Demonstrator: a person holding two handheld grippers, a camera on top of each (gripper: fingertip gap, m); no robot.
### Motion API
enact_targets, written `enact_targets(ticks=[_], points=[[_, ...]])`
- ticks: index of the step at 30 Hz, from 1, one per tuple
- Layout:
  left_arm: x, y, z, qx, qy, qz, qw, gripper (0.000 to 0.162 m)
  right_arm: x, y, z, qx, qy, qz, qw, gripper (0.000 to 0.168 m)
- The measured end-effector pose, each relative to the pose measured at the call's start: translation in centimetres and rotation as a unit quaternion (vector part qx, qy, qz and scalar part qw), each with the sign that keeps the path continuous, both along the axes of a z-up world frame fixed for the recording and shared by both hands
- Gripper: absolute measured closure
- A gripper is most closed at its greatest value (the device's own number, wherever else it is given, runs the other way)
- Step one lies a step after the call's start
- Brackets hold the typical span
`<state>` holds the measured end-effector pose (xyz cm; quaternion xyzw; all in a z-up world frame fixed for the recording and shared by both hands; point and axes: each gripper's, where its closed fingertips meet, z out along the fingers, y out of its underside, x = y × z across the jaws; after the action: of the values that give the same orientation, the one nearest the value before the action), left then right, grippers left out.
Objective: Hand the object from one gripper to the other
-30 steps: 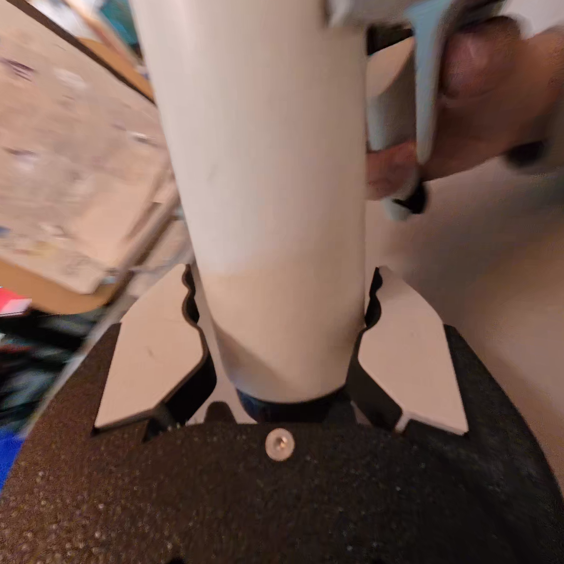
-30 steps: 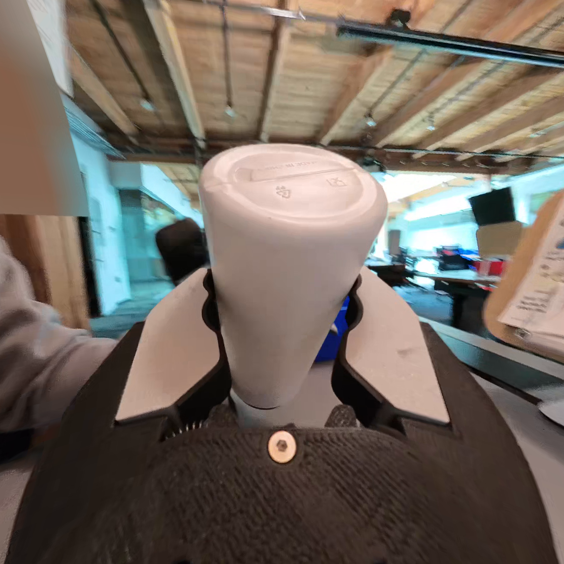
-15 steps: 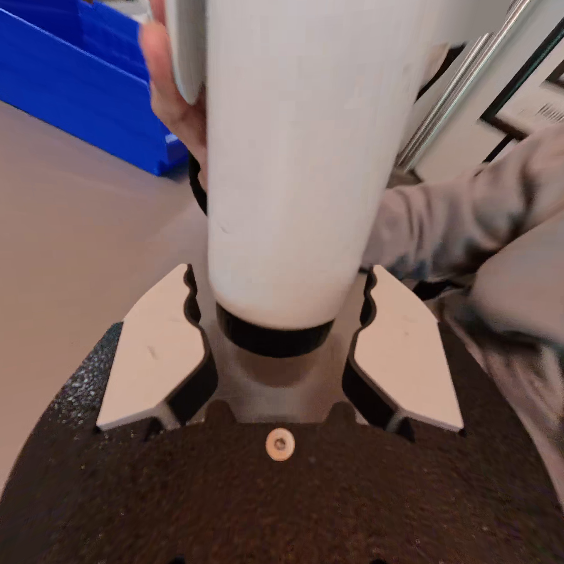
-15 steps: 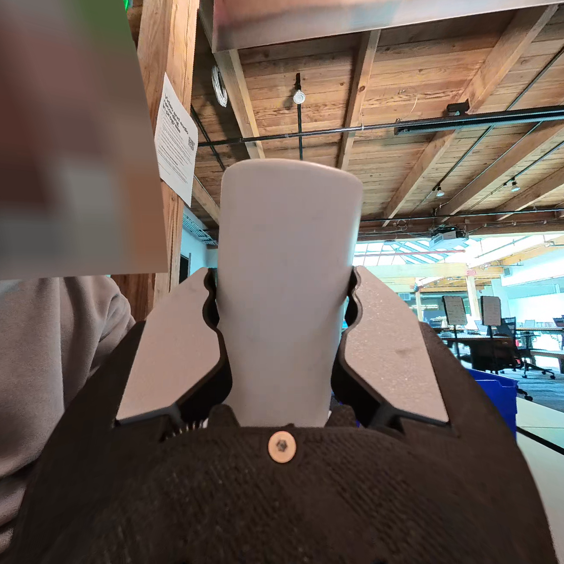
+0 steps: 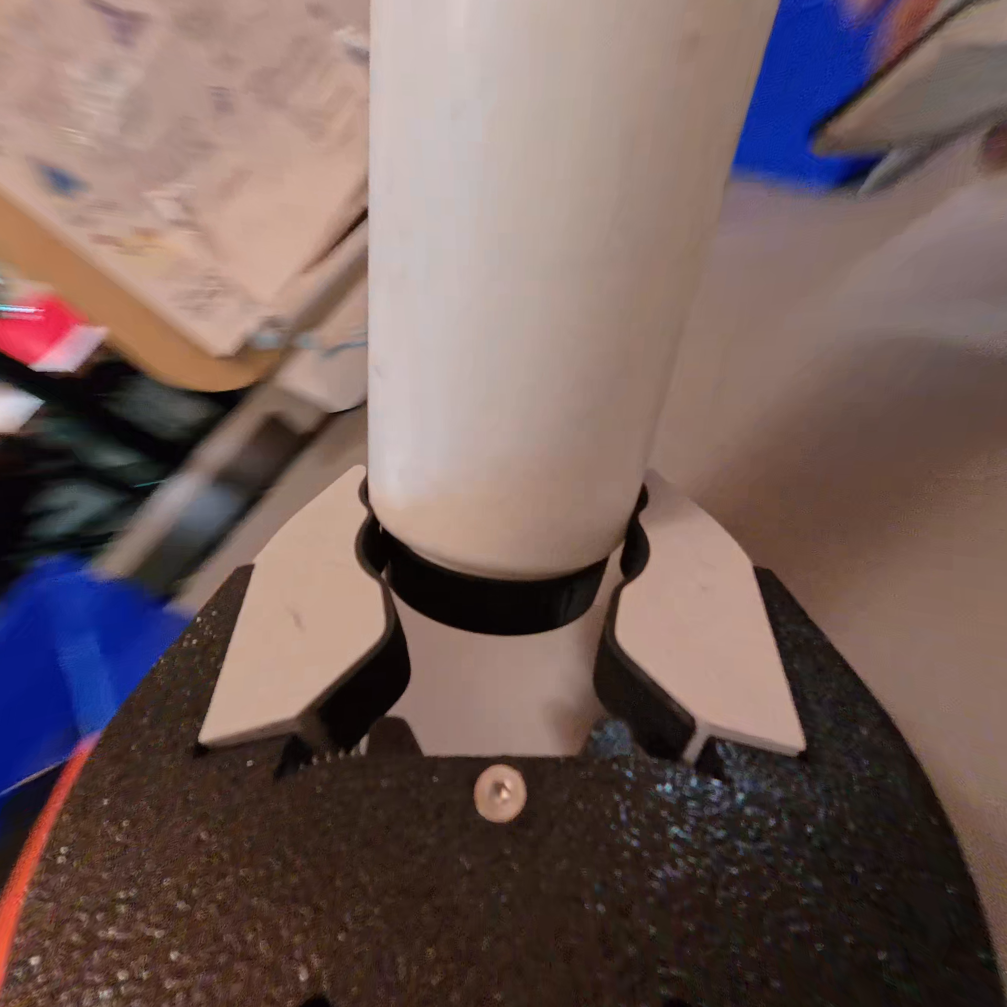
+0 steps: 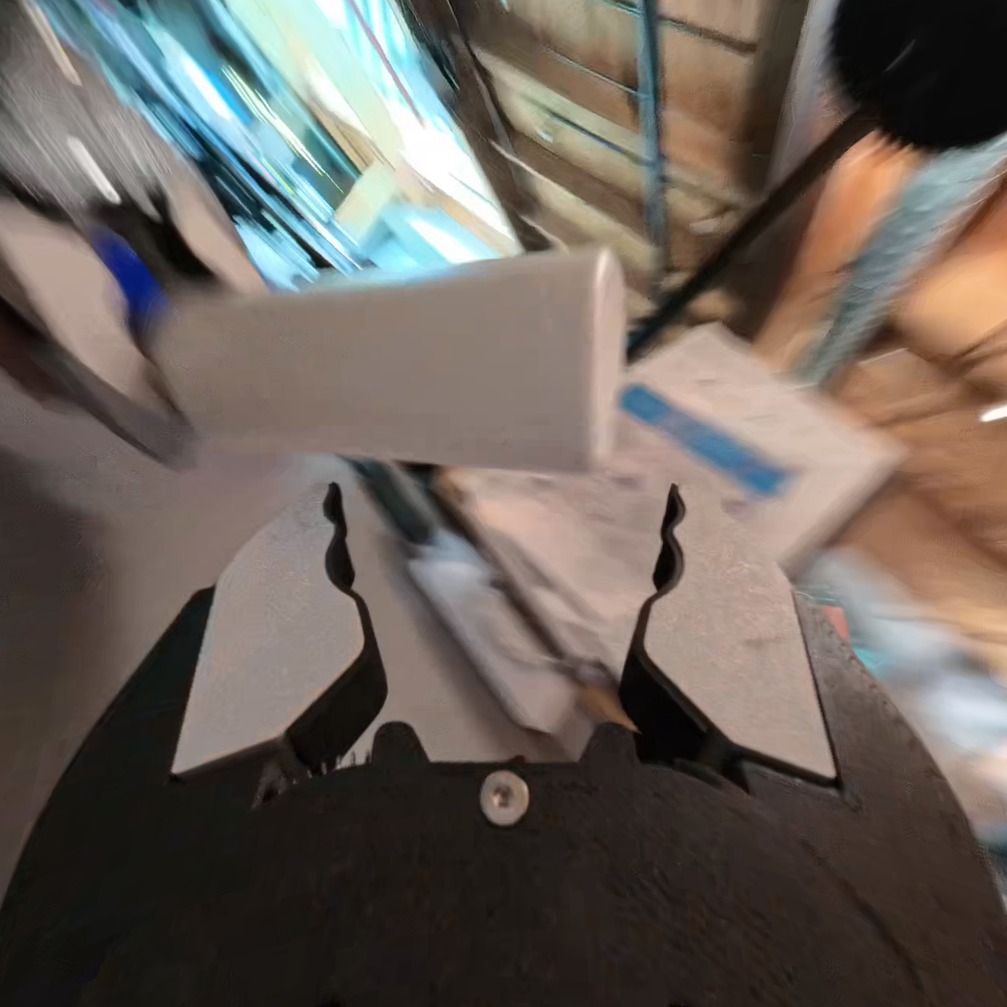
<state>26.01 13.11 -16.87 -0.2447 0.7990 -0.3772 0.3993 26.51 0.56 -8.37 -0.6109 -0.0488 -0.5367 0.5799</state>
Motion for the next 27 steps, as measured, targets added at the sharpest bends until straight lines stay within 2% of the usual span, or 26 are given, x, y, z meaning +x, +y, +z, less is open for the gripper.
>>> enact_targets(ticks=[1,2,3,7,8,12,15,16,22,25,27], points=[[0.5,1.4,0.3,0.066,-0.03,0.038,0.997,0.076,0.6,-0.7,0.4,-0.045,-0.095,-0.09,0.99,0.05],[0.7,2.5,0.4,0.125,-0.051,0.066,0.989,0.076,0.9,-0.9,0.3,-0.101,-0.163,-0.155,0.969,0.05],[0.9,3.1,0.4,0.171,-0.062,0.088,0.979,0.076,1.1,-0.6,-0.1,-0.148,-0.203,-0.188,0.949,0.049],[0.7,2.6,0.7,0.245,-0.088,0.112,0.959,0.076,2.2,1.5,-4.0,-0.278,-0.219,-0.201,0.914,0.046],[0.5,2.3,0.9,0.257,-0.094,0.111,0.955,0.076,2.3,1.9,-4.4,-0.289,-0.228,-0.207,0.906,0.043],[0.0,1.1,1.0,0.326,-0.109,0.105,0.933,0.076,1.3,3.9,-4.2,-0.31,-0.3,-0.232,0.872,0.048],[-0.3,-0.2,0.9,0.331,-0.121,0.086,0.932,0.076,1.3,4.1,-4.0,-0.309,-0.319,-0.26,0.857,0.056],[-0.4,-0.4,1.1,0.325,-0.125,0.085,0.934,0.076,1.6,3.8,-3.9,-0.31,-0.317,-0.27,0.855,0.07],[-0.9,-1.8,2.6,0.308,-0.181,0.05,0.933,0.076,1.8,2.9,-3.0,-0.288,-0.297,-0.269,0.87,0.071],[-1.2,-2.6,4.6,0.26,-0.252,0.051,0.931,0.074,2.8,1.7,-3.3,-0.259,-0.205,-0.255,0.909,0.071],[-1.6,-2.5,6.5,0.191,-0.282,0.061,0.938,0.065,3.6,0.6,-3.5,-0.239,-0.133,-0.25,0.929,0.071]])
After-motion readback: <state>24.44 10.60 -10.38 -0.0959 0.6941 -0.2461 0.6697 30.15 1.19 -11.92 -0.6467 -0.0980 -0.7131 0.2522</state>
